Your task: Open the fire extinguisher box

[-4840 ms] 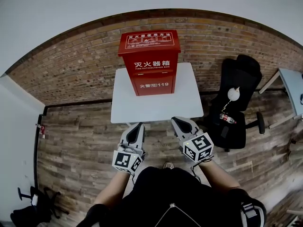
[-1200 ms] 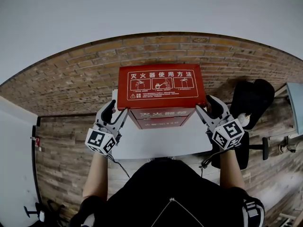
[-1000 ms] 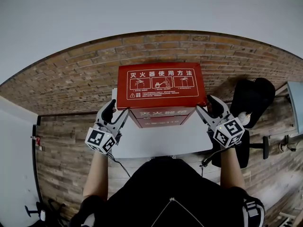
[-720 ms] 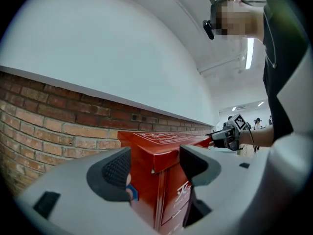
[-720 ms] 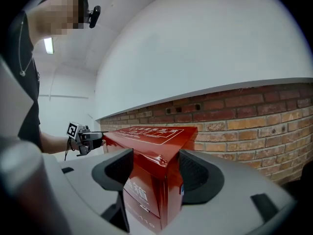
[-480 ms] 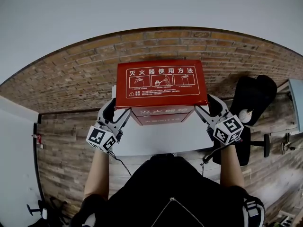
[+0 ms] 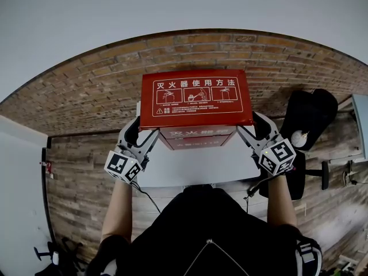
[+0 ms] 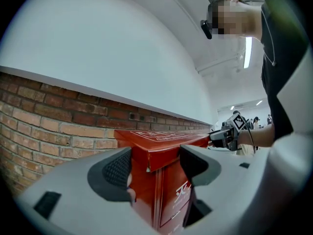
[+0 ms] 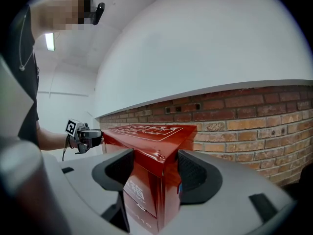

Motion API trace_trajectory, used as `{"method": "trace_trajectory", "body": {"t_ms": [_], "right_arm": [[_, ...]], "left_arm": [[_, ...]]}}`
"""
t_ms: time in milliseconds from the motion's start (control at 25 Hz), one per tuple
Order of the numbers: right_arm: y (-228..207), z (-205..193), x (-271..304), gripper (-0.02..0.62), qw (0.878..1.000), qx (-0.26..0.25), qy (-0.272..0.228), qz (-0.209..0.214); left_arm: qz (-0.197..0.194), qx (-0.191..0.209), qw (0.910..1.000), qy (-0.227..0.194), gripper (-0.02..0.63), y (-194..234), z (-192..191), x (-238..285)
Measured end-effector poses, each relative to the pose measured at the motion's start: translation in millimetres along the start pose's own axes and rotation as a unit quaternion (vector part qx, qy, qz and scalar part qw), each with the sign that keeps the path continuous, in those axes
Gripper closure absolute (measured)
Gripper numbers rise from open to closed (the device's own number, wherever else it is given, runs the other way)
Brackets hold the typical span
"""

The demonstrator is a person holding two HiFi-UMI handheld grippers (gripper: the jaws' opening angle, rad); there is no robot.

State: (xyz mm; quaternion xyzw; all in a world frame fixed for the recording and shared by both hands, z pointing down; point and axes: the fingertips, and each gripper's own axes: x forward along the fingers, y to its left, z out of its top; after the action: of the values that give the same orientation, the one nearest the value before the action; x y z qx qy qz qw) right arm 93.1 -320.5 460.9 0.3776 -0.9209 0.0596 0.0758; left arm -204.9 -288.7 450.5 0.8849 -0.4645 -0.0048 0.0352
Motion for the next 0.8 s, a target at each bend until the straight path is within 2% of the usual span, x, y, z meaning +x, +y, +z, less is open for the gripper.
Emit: {"method": "trace_trajectory", "body": {"t_ms": [440,680,800], "right_arm": [[-3,35,-10,0.318,0.999,0.03,-0.037,0.023],[-3,63,-11,0.318,0.996,0.039,-0.067,0.047],[-6,70,-8,0.318,0.997,0.02,-0.063,0.033]], "left_arm": [[-0.004,-0.026,0.9992,-0.031,0.258,-1,36,-1],[-0.008,-0.023,0.9982,-0.055,0.258,1,60,1],[-0.002,-0.01,0.9985,-0.054,0.258,4,67,5]]}}
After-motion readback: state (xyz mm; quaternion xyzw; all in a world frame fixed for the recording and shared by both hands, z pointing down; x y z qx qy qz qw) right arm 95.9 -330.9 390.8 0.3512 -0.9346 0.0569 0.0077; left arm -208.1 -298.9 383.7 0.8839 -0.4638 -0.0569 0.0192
